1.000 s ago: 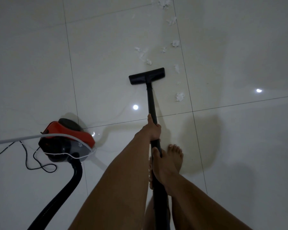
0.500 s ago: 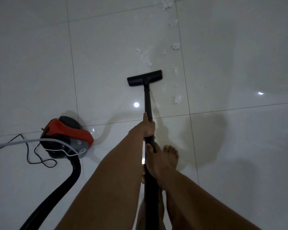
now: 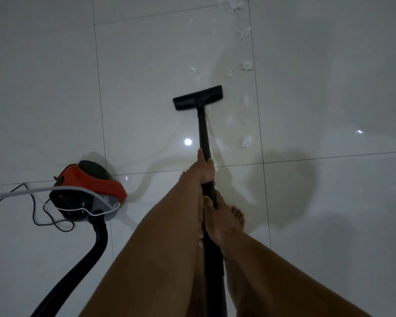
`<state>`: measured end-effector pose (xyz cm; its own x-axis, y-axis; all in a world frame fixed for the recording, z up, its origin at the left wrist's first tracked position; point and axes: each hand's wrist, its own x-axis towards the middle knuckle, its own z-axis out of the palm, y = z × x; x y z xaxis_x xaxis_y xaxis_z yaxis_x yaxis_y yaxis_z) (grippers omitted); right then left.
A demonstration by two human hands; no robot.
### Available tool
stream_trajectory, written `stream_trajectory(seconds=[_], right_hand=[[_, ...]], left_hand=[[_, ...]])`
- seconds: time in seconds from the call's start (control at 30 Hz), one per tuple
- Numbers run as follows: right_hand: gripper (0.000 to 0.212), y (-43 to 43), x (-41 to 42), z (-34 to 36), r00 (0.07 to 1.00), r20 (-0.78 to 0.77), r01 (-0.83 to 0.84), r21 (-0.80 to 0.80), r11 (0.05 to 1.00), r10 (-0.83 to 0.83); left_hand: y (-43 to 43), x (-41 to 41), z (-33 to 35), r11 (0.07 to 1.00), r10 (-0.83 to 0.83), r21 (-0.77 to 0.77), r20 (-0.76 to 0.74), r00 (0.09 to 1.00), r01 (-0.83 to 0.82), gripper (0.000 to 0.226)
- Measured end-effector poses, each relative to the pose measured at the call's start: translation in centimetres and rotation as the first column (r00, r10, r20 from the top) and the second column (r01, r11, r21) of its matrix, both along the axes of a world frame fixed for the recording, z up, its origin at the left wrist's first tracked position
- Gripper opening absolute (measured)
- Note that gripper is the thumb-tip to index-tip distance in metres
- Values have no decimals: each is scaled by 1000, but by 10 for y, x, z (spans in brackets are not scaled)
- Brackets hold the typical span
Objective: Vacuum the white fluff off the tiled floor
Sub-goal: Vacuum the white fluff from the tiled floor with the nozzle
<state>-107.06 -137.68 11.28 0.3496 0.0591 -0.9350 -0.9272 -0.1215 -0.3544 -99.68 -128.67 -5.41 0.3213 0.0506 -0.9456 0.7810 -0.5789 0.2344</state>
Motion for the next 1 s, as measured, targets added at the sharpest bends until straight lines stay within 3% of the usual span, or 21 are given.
stream_trajectory(seconds=[0.17, 0.4, 1.0], right_hand=[[30, 15, 5, -22, 999, -29, 40, 42, 998, -39], [40, 26, 29, -10, 991, -88, 106, 35, 994, -103], [35, 48, 96, -43, 985, -61, 164, 73, 984, -159]], left_hand=[[3, 21, -6, 999, 6, -32, 4, 1000, -6, 69], [17, 39, -12, 998, -65, -2, 20, 998, 65, 68], [35, 120, -28, 998, -66, -16, 11, 998, 66, 69]])
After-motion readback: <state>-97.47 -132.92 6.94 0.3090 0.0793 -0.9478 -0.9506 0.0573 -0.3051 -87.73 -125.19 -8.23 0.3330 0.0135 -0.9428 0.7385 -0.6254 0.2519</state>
